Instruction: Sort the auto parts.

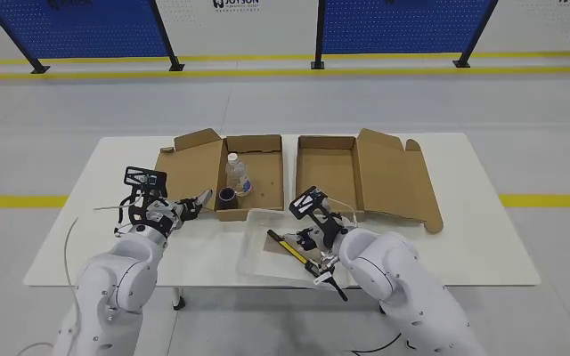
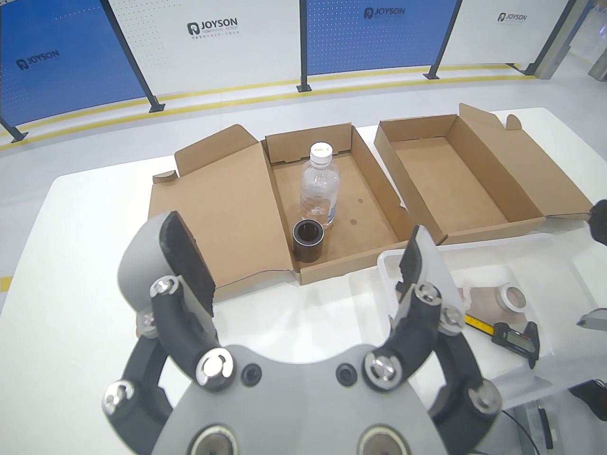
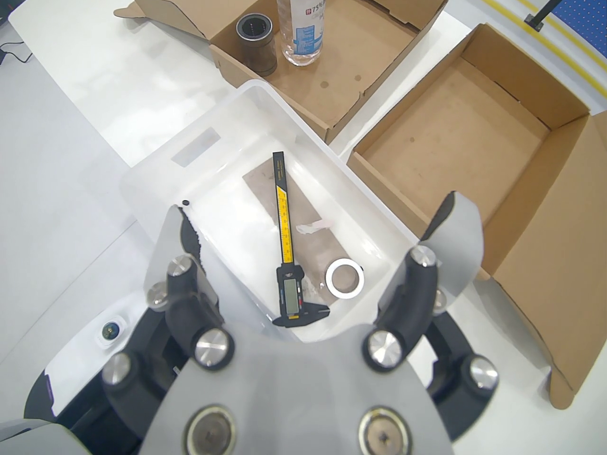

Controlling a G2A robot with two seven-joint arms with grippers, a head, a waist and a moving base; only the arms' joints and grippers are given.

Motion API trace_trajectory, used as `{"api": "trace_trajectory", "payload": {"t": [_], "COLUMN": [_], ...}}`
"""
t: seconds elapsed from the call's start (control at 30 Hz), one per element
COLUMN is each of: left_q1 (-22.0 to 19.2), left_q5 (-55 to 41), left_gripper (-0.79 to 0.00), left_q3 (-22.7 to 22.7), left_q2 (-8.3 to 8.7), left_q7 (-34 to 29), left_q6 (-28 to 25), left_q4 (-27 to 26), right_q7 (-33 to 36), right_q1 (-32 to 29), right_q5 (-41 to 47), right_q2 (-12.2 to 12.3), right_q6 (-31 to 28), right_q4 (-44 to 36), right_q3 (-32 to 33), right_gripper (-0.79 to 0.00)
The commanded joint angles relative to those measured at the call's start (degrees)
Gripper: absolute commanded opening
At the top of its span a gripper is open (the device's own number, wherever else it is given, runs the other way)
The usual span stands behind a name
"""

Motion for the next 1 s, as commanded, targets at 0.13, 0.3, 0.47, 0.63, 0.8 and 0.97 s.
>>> {"api": "trace_trajectory", "payload": {"t": [0.13,0.3,0.47,0.63,0.8,0.97], "left_q1": [0.0,0.0,0.0,0.0,0.0,0.0], "left_q5": [0.0,0.0,0.0,0.0,0.0,0.0], "left_gripper": [0.000,0.000,0.000,0.000,0.000,0.000], "left_q3": [0.0,0.0,0.0,0.0,0.0,0.0], "left_q2": [0.00,0.00,0.00,0.00,0.00,0.00], "left_q7": [0.0,0.0,0.0,0.0,0.0,0.0], "left_q6": [0.0,0.0,0.0,0.0,0.0,0.0], "left_q4": [0.0,0.0,0.0,0.0,0.0,0.0], "right_q7": [0.0,-2.1,-0.9,7.6,13.4,16.2], "right_q1": [0.0,0.0,2.5,7.5,11.5,13.3], "right_q5": [0.0,1.9,4.0,5.6,8.3,8.7], "right_q2": [0.0,-0.1,-0.7,-2.0,-3.5,-4.4], "right_q6": [0.0,-2.3,-2.7,0.4,4.4,6.3], "right_q4": [0.0,0.6,2.9,7.0,11.5,16.5], "right_q3": [0.0,0.0,-1.6,-5.9,-9.2,-11.2], "right_gripper": [0.000,0.000,0.000,0.000,0.000,0.000]}}
